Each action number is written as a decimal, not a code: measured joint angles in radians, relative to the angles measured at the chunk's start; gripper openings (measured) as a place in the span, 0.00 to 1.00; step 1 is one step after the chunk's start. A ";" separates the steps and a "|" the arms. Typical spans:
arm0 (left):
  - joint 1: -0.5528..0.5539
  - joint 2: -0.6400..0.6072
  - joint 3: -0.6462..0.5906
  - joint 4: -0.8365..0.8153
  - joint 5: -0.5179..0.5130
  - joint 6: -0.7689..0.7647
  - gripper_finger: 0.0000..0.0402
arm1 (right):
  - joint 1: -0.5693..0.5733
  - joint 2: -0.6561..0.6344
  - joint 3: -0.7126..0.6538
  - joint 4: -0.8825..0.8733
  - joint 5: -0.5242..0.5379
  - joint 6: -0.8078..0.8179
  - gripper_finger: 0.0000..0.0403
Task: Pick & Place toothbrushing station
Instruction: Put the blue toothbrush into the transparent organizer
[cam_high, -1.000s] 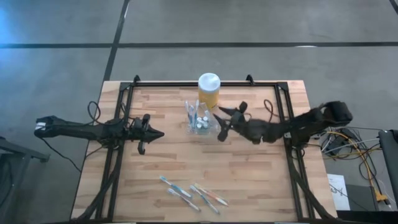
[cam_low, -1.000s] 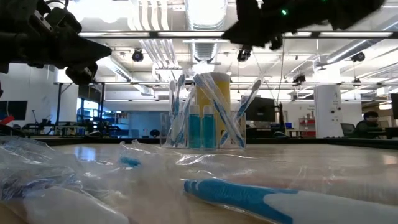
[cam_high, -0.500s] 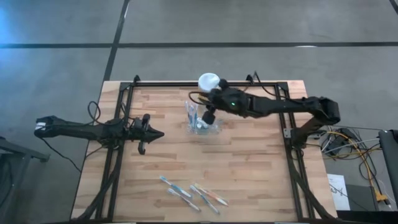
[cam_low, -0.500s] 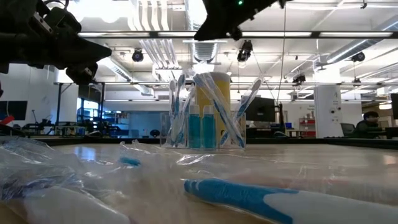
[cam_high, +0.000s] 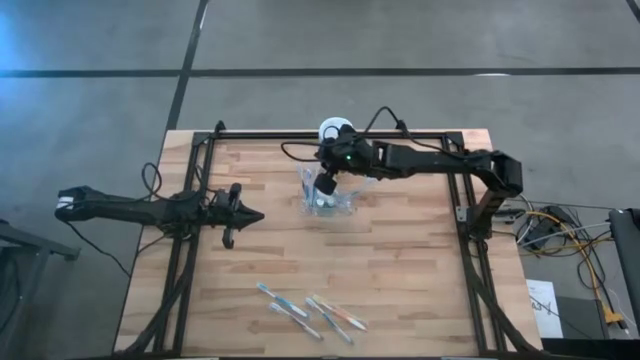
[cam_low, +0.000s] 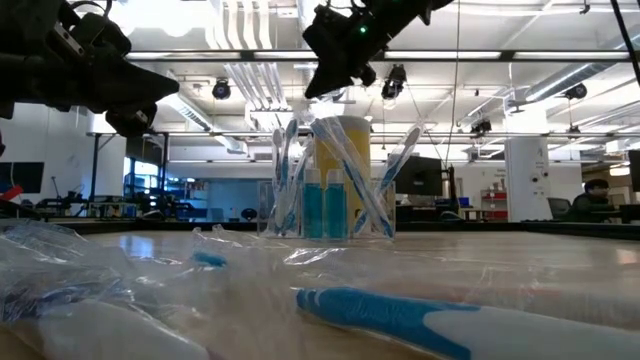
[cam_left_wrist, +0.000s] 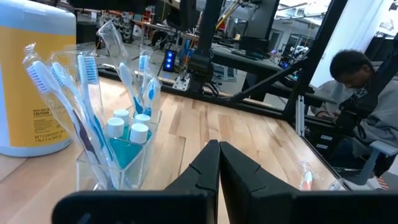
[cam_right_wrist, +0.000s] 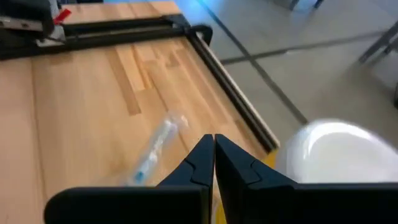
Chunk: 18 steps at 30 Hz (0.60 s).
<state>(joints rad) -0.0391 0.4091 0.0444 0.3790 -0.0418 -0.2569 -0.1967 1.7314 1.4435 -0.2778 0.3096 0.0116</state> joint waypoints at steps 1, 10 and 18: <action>0.000 0.000 0.000 0.000 0.000 0.000 0.03 | 0.000 -0.002 -0.003 -0.015 0.000 0.015 0.02; 0.000 0.000 0.000 0.000 0.000 -0.007 0.03 | 0.023 -0.009 -0.069 -0.064 0.000 0.053 0.02; 0.000 0.000 0.000 0.001 0.000 -0.007 0.03 | 0.042 -0.016 -0.081 -0.109 0.008 0.060 0.02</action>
<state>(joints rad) -0.0391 0.4091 0.0443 0.3801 -0.0418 -0.2642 -0.1551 1.7153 1.3629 -0.3868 0.3175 0.0715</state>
